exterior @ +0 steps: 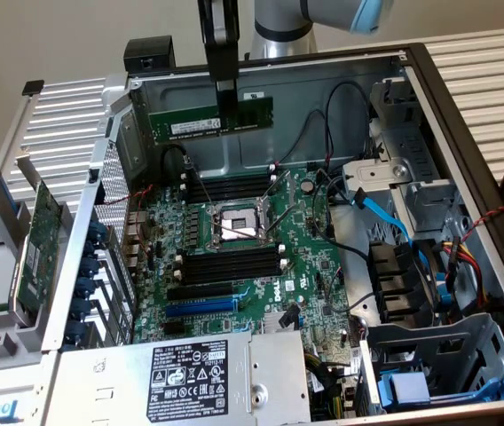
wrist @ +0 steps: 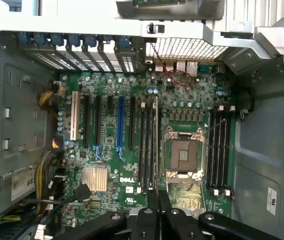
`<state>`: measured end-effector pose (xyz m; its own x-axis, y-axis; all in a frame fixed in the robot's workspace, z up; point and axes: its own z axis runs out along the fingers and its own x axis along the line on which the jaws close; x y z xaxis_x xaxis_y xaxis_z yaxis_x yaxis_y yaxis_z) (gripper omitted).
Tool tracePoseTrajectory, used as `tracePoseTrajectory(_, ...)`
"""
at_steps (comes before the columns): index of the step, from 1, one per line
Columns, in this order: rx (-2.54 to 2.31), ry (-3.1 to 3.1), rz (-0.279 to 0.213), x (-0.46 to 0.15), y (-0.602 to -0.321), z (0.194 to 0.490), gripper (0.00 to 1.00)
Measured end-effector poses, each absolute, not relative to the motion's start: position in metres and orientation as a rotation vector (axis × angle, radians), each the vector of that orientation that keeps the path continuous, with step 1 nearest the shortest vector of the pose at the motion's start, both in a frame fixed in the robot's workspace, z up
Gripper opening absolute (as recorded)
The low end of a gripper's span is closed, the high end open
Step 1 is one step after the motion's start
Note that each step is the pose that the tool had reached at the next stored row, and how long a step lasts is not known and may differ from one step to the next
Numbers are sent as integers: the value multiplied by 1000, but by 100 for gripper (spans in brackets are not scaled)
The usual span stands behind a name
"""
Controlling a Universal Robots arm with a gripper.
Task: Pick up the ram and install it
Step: 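Insert the ram into the slot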
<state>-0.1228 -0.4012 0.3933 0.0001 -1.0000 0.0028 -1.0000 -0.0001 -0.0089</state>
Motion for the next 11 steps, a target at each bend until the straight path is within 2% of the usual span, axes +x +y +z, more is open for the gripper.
tracePoseTrajectory(11, -2218, 2225, -8, -121, -400, 382, 12)
